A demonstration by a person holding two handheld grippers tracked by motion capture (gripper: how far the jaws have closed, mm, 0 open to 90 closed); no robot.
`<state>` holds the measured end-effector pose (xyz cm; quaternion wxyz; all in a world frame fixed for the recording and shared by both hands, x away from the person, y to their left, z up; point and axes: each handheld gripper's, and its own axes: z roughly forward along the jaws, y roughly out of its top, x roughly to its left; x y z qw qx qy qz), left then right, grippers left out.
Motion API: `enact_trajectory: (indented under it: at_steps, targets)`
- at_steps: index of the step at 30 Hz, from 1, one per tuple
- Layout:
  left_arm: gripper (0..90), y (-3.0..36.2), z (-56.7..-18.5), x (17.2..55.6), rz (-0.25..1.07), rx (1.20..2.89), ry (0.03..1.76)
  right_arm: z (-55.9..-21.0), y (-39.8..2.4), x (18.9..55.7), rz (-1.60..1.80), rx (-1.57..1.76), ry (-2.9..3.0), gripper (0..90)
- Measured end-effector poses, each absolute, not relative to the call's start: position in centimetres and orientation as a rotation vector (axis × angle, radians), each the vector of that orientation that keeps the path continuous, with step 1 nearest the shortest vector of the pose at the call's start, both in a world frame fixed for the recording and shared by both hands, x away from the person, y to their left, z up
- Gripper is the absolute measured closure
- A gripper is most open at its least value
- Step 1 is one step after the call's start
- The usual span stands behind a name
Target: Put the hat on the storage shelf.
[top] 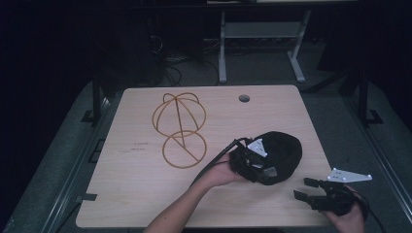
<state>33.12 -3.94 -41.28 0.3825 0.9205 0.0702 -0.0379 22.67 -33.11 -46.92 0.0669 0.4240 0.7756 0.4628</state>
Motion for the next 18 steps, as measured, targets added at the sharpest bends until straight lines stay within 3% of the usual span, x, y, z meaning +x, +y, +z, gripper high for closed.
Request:
enact_trajectory:
  at_steps: [6, 18]
  targets:
    - [73.0, -3.9, -40.7, 33.1, -0.069, 2.352, 0.153, -46.9, -33.1, 22.7, 1.393, 1.277, 2.342, 23.8]
    - [77.9, -3.5, -37.8, 32.7, -0.129, 2.231, 0.123, -46.4, -32.1, 22.8, 1.443, 1.248, 2.317, 23.8]
